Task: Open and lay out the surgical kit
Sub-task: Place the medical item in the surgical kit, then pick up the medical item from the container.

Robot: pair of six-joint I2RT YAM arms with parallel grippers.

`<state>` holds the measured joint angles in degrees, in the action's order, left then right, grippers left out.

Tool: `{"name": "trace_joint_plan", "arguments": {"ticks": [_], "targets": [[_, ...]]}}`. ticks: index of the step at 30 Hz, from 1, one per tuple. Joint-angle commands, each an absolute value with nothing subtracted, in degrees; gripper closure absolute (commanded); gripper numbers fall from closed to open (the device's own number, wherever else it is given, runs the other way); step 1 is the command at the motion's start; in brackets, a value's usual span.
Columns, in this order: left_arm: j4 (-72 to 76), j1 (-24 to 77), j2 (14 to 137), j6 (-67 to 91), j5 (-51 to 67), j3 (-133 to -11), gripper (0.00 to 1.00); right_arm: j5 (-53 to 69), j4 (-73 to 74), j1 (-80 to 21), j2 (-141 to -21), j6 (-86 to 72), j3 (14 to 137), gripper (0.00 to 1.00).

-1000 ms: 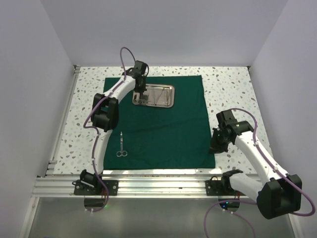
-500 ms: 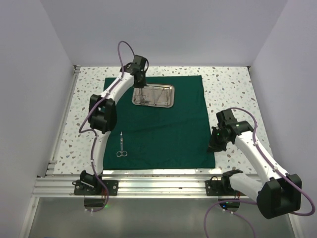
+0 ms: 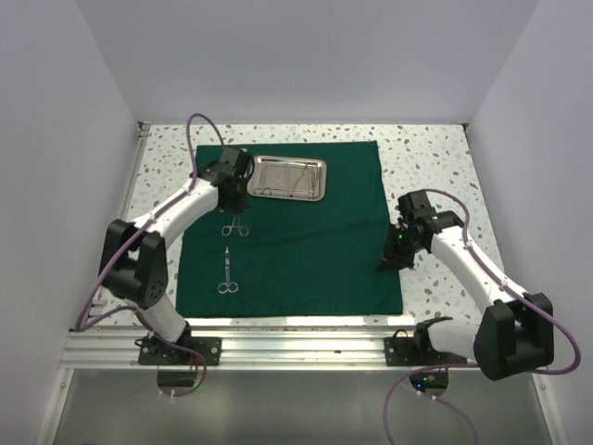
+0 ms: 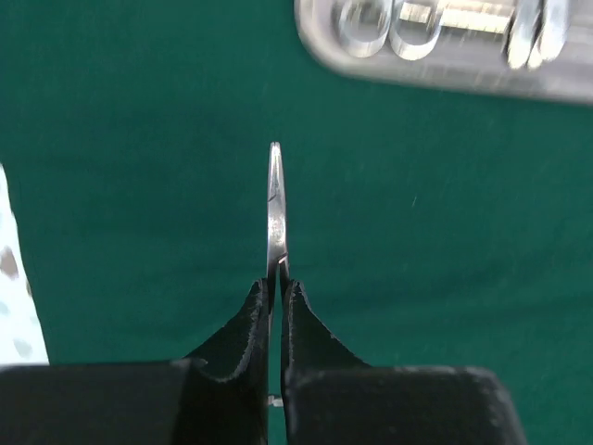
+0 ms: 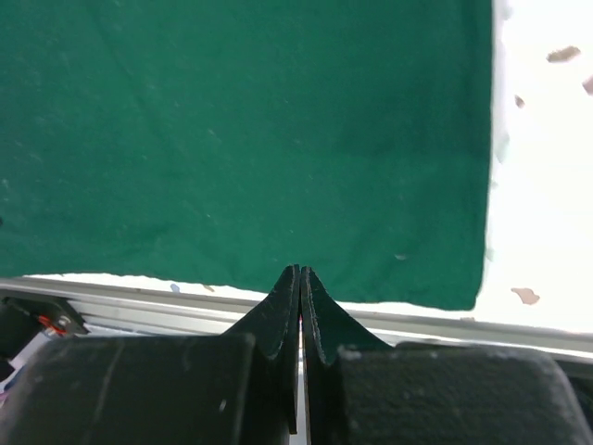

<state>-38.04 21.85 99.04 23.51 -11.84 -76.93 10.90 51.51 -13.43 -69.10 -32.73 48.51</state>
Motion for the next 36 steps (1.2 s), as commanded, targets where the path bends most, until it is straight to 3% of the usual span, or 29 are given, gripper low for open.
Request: {"name": "trace_joint_plan", "arguments": {"ticks": [1,11,12,15,17,24,36], "targets": [[-35.9,23.4,91.1,27.3,-13.1,-68.3,1.0,14.2,48.2,-13.3,-71.6,-31.1,51.9,1.0],[-34.9,26.5,78.1,35.8,-11.4,-49.8,0.98,14.7,47.6,-13.2,-77.8,-27.9,56.0,1.0],[-34.7,26.6,78.0,35.8,-11.3,-49.4,0.8,14.7,47.7,-13.2,-77.9,-27.8,56.0,1.0],[-34.3,26.7,78.2,35.5,-11.7,-49.0,0.49,14.9,47.8,-13.2,-77.6,-27.5,55.6,1.0],[-34.6,26.7,79.0,34.7,-12.4,-50.7,0.43,14.7,48.0,-13.2,-77.1,-27.6,55.0,1.0],[-36.3,26.4,87.6,27.6,-15.2,-66.3,0.39,13.3,49.0,-13.1,-72.9,-28.2,52.6,1.0],[-40.6,23.3,121.0,19.5,-11.4,-108.5,0.42,9.5,53.9,-13.0,-64.7,-30.6,50.7,1.0]]}}
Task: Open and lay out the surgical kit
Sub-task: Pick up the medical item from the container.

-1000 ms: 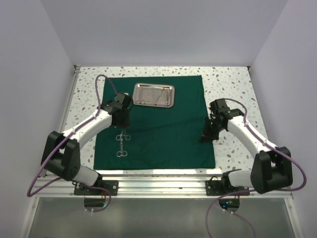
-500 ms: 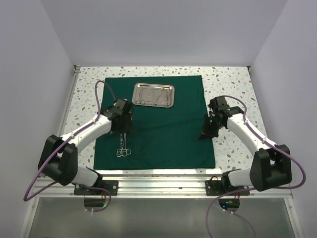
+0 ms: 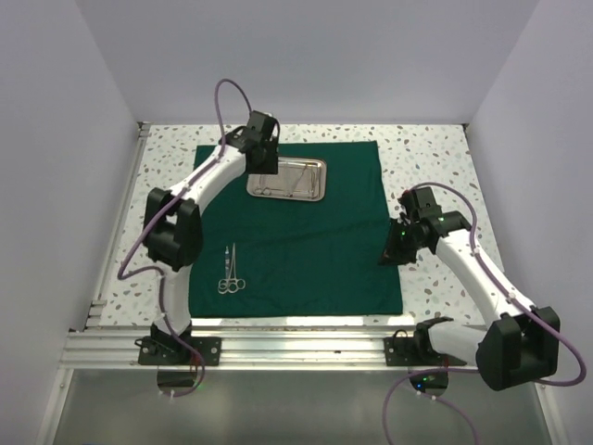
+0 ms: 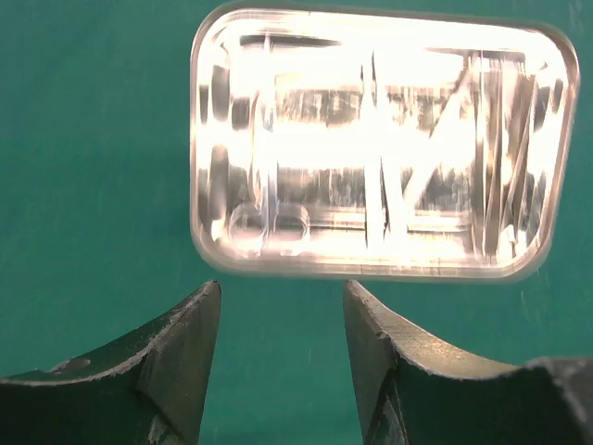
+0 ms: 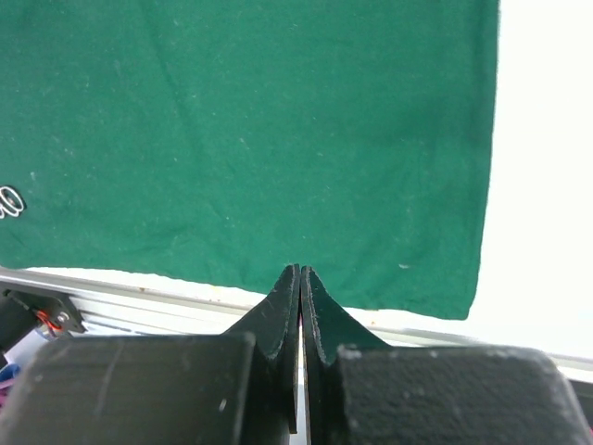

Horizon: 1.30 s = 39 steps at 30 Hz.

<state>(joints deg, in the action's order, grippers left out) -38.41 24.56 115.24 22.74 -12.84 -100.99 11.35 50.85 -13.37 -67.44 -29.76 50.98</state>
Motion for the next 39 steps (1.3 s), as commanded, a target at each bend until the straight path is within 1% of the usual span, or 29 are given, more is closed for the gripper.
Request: {"name": "trace_joint_plan", "arguments": {"ticks": [1,4,7,15,25,33,39], "targets": [[-41.0,23.1,124.8,18.9,-11.2,-113.0,0.42,9.0,54.4,-13.0,-64.0,-30.6,50.5,1.0],[-42.1,22.9,130.8,17.9,-10.5,-120.3,0.42,6.8,56.2,-12.8,-61.9,-30.8,50.2,1.0],[-42.0,22.7,135.0,17.8,-9.8,-124.3,0.42,5.5,58.0,-12.7,-60.6,-30.8,50.4,1.0],[-38.6,20.9,138.9,18.8,-9.3,-124.8,0.42,3.4,60.3,-12.8,-59.6,-32.2,50.1,1.0],[-37.4,19.6,142.5,17.1,-7.8,-125.4,0.41,3.0,59.0,-12.8,-62.1,-33.5,50.3,1.0],[-37.5,19.2,146.5,15.9,-7.7,-126.0,0.44,3.3,57.2,-12.7,-64.8,-33.9,50.9,1.0],[-38.1,19.2,149.3,16.7,-10.7,-127.2,0.54,3.7,56.2,-12.7,-67.1,-33.9,51.5,1.0]]}}
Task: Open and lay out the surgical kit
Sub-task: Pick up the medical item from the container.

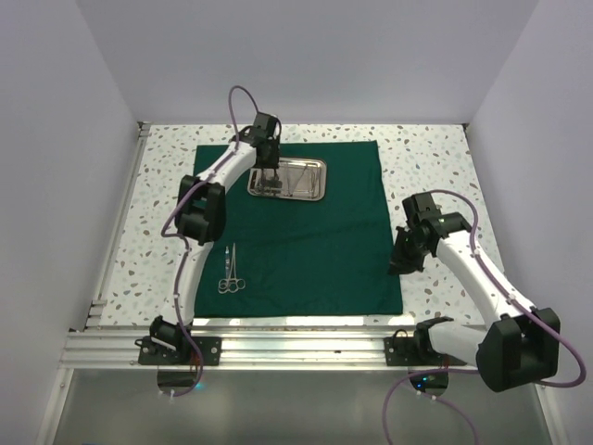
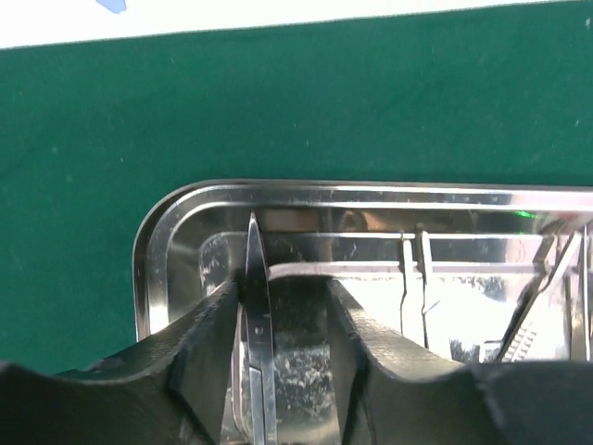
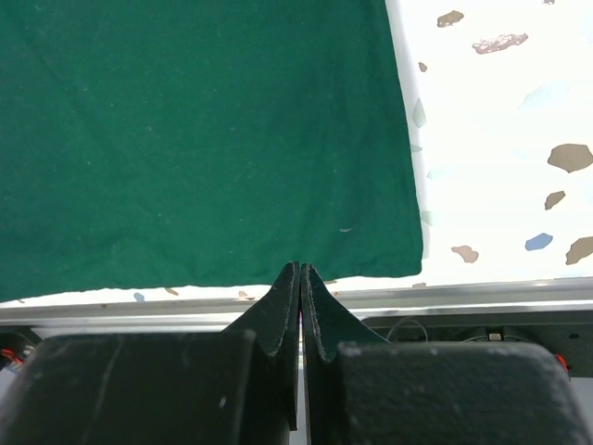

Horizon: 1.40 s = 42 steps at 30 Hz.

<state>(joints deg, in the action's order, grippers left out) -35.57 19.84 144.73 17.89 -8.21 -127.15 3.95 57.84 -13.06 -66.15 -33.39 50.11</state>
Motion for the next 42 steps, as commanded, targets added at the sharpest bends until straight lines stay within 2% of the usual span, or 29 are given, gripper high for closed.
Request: {"name": "trace_joint_plan", "arguments": {"ticks": [1,13,20,24,26,27,29,34,42], "targets": [[-38.4,19.2,149.6,16.9,-11.3,-127.2,0.55,3.8,56.1,-12.7,-67.3,-33.8,51.6,1.0],[-46.4,15.9,153.8,18.6,-17.6,-128.9,0.66,4.5,54.4,-12.7,-70.4,-33.8,52.6,1.0],[-46.1,15.7,152.9,16.4,-13.4,-128.0,0.69,4.9,53.7,-12.7,-71.2,-33.8,52.6,1.0],[-46.7,15.8,151.8,15.5,-11.2,-126.4,0.78,5.4,53.0,-12.8,-71.6,-33.9,52.6,1.0],[-47.1,15.9,151.3,15.2,-10.7,-125.9,0.86,5.5,52.7,-12.8,-72.1,-33.9,52.6,1.0],[-47.3,15.9,151.1,15.0,-10.4,-125.3,0.94,5.8,52.4,-12.8,-72.2,-34.0,52.6,1.0],[-47.8,16.1,151.0,15.0,-9.2,-125.0,1.0,6.2,51.8,-12.8,-72.8,-34.2,52.7,1.0],[-47.9,16.3,150.7,15.0,-7.9,-124.9,1.0,7.6,50.5,-12.8,-73.9,-34.6,52.8,1.0],[-43.5,16.3,142.6,16.7,-5.4,-125.9,1.0,8.5,49.3,-12.8,-74.2,-34.7,52.7,1.0]]}}
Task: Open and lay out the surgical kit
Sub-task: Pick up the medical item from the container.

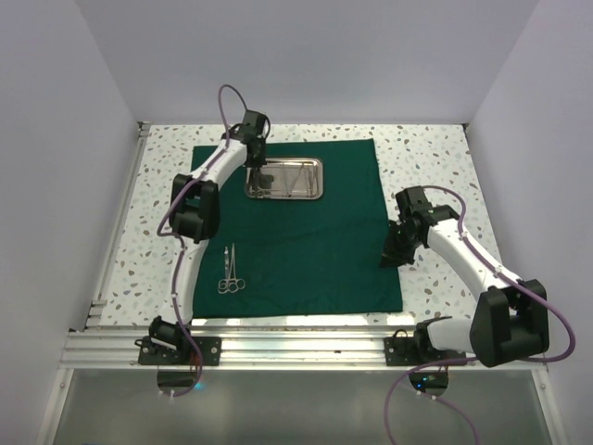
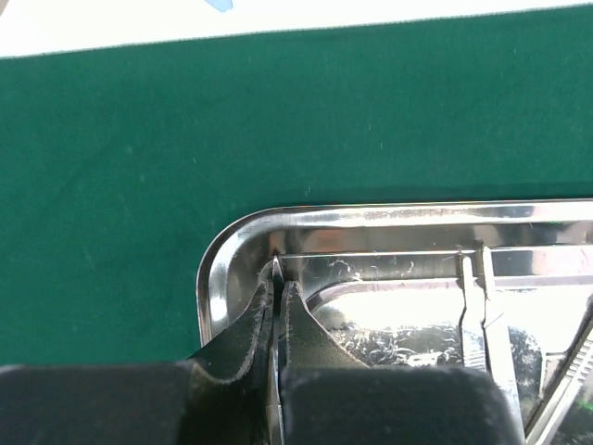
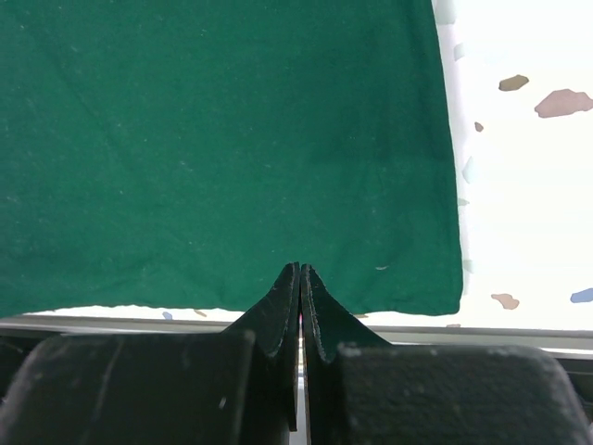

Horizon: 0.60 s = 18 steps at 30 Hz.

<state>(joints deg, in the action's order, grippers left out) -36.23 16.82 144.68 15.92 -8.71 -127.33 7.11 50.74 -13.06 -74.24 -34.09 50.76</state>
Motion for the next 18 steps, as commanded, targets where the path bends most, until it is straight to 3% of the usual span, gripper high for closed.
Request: {"name": "trace_joint_plan", "arguments": {"ticks": [1,18], "targets": [[-43.2,16.3,141.8,17.0,-5.3,-125.9,1.0,8.6,49.2,-12.8,-74.0,-34.7,52.6,1.0],[-42.4,17.2,126.3,19.9,-5.8,-120.2,1.0,9.8,50.1,-12.9,-69.2,-34.0,50.4,1.0]]}}
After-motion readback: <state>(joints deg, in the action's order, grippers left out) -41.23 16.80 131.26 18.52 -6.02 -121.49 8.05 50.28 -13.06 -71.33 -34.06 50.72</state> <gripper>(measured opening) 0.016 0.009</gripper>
